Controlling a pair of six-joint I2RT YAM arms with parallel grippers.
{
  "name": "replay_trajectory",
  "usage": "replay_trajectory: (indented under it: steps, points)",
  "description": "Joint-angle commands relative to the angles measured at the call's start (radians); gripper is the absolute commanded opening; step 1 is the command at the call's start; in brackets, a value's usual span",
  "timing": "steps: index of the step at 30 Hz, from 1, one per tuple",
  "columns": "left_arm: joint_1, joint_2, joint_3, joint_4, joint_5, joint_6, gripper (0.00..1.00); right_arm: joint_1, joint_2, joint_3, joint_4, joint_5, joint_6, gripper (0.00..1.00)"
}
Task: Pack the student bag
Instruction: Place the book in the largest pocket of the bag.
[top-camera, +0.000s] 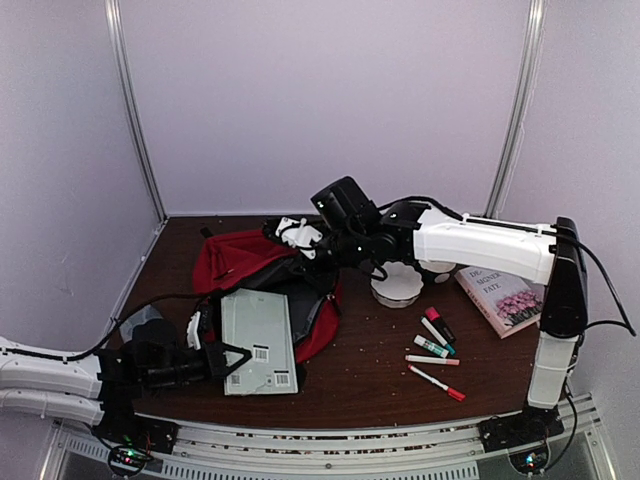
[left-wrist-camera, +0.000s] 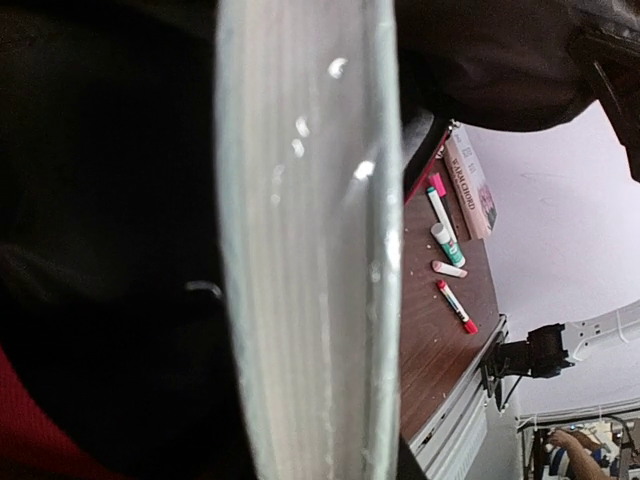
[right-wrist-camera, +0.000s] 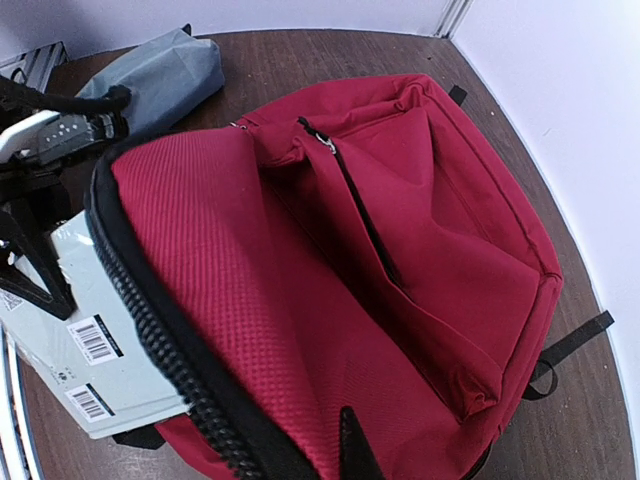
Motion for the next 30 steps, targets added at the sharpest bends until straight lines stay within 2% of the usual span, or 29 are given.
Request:
replay_trajectory:
  steps: [1,6,11,14,16,19,25,30]
  points:
    - [0.005,0.092,0.010,0.307,-0.012,-0.083,0.00,0.000,-0.065,-0.023,0.064,-0.053,-0.015,0.00]
    - [0.005,0.315,0.065,0.488,0.042,-0.102,0.00,0.006,-0.060,-0.006,0.071,-0.051,-0.012,0.00]
    - [0.010,0.616,0.050,0.907,0.019,-0.224,0.00,0.012,-0.073,-0.003,0.068,-0.082,-0.007,0.00]
    - [0.027,0.857,0.071,1.212,0.038,-0.293,0.00,0.018,-0.090,-0.019,0.069,-0.096,-0.006,0.00]
    - [0.041,0.932,0.112,1.243,0.048,-0.336,0.00,0.021,-0.103,-0.032,0.068,-0.106,-0.007,0.00]
    - [0.045,0.951,0.149,1.243,0.028,-0.316,0.00,0.025,-0.122,-0.057,0.069,-0.111,-0.012,0.00]
    - [0.109,0.878,0.107,1.242,-0.041,-0.306,0.00,0.026,-0.145,-0.096,0.075,-0.064,-0.018,0.00]
    - [0.183,0.824,0.139,1.235,0.032,-0.297,0.00,0.024,-0.139,-0.102,0.053,-0.039,-0.039,0.00]
